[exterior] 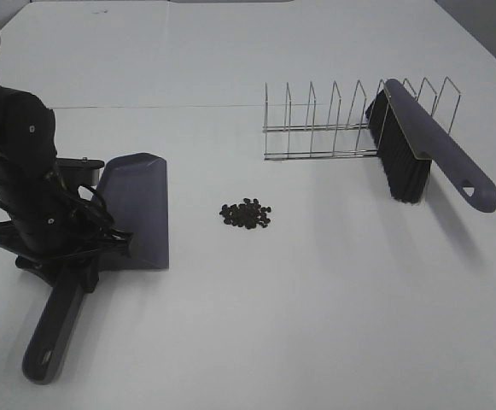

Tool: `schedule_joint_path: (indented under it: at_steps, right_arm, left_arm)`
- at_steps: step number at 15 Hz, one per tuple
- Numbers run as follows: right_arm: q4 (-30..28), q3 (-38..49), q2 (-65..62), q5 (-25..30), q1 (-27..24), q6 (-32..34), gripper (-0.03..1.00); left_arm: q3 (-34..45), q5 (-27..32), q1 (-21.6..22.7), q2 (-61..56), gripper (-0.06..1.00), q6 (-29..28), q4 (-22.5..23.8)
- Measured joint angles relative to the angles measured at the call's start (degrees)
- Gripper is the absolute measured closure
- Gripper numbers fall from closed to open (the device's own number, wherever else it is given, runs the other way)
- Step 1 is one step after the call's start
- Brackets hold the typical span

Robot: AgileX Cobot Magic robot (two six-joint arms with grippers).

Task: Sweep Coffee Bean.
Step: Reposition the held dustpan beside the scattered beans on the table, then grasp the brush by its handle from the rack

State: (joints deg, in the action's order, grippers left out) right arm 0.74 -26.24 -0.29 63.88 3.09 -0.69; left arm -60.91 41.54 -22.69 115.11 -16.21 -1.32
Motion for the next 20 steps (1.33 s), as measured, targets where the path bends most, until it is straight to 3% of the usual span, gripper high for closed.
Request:
schedule_joint_path:
  at_steps: [5,9,17,20]
  right_arm:
    - [0.00,0.00,0.00,0.00,0.00,0.00,0.34]
    - [0.00,0.00,0.00,0.00,0.00,0.00,0.34]
    - [-0.11,0.00,0.00,0.00,0.00,0.23,0.34]
    - [-0.17,-2.06,8.94,1.20,0.00,6.25,0.20]
  left_arm:
    - [0.00,-0.11,0.00,0.00,0.60,3.04,-0.17]
    - [0.17,1.89,-0.11,-3.09,0.60,3.90,4.13]
    - [7.51,-0.23,-1.72,-9.45,0.60,3.78,2.52]
    - [8.37,-2.52,-4.13,-9.45,0.60,3.38,2.12]
